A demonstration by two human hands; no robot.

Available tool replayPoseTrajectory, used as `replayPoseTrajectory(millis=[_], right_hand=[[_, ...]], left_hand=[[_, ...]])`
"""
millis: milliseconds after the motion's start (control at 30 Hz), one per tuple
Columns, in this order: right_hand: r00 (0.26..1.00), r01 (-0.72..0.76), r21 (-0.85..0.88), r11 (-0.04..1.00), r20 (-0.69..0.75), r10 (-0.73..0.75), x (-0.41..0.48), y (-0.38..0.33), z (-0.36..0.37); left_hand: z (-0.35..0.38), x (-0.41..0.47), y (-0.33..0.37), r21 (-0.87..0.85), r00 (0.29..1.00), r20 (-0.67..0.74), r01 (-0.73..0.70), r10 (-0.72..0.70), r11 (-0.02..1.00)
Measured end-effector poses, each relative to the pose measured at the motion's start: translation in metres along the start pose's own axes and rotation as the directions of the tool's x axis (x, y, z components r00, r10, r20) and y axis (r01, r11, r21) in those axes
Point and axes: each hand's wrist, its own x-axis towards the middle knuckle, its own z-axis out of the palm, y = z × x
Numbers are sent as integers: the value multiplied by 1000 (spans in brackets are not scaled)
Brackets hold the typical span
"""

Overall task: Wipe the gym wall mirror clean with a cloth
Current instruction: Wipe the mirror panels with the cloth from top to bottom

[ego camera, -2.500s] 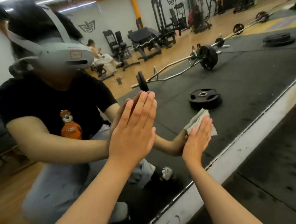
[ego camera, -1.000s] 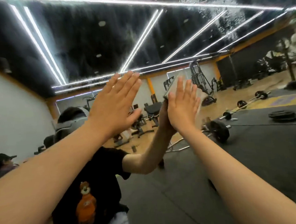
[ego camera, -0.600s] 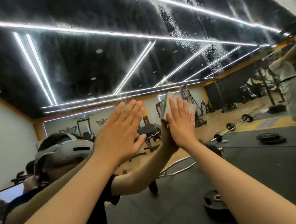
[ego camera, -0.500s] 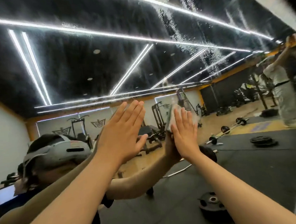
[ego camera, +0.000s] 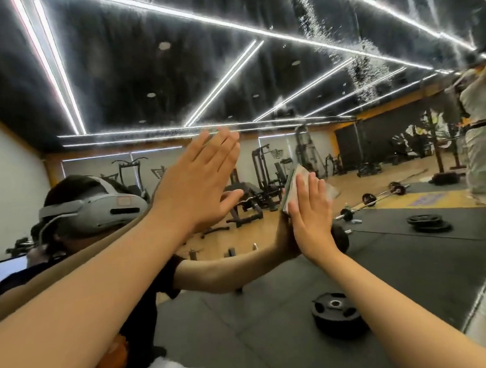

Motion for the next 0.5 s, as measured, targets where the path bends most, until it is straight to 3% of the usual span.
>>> replayPoseTrajectory(millis=[167, 333, 500], right_hand=[[977, 211, -4, 977, 14, -211, 28, 3, -15], [929, 368, -89, 926, -7, -370, 99, -20, -35], [901, 429, -123, 895, -8, -433, 163, -36, -53]], left_hand=[[6, 2, -3, -132, 992, -124, -5, -11, 991], [-16, 33, -15, -151, 982, -186, -46, 17, 987], [-28, 107, -70, -45, 955, -275, 105, -114, 993]])
